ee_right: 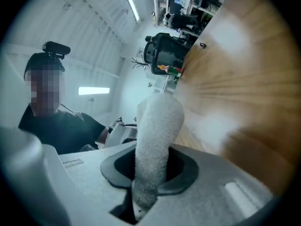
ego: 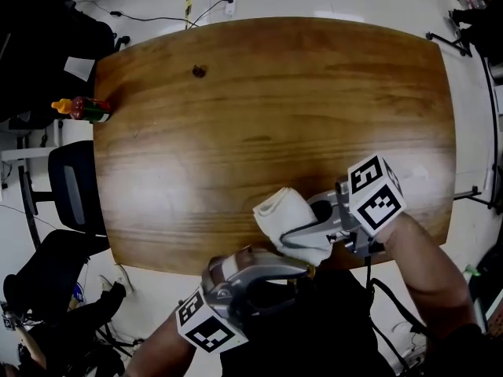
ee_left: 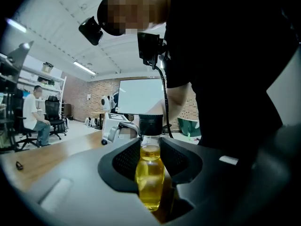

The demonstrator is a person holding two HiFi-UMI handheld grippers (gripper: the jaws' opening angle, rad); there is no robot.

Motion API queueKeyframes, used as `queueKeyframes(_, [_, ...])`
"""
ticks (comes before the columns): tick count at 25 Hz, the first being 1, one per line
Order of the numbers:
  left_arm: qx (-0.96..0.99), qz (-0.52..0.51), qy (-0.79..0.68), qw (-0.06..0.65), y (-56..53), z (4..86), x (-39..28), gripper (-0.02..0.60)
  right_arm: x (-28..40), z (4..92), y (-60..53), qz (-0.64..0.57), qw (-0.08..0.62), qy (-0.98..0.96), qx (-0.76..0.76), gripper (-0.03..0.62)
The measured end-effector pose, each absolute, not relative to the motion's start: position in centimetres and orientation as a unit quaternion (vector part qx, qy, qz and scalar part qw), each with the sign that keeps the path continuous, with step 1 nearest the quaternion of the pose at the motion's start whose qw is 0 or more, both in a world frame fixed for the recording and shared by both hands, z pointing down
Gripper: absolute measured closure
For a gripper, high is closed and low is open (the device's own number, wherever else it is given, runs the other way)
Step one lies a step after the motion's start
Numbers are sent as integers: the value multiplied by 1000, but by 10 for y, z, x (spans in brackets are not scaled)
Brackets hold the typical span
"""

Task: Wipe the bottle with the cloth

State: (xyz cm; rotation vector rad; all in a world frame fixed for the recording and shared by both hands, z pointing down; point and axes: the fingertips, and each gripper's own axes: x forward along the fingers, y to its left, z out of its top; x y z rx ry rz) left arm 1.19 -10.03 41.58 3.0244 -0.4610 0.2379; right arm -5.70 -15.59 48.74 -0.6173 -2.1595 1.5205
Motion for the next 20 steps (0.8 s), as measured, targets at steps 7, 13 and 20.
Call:
queueKeyframes(7, [987, 68, -145, 31, -100, 416, 12, 436, -52, 536, -150, 447, 335, -809, -184, 523])
queueKeyframes(13, [987, 67, -142, 25, -100, 418, 9, 436, -53, 555, -149, 355, 399, -831, -154, 523])
queueKeyframes(20, [988, 68, -133, 24, -100, 419, 12, 436, -47, 573, -152, 301, 445, -832, -137, 523])
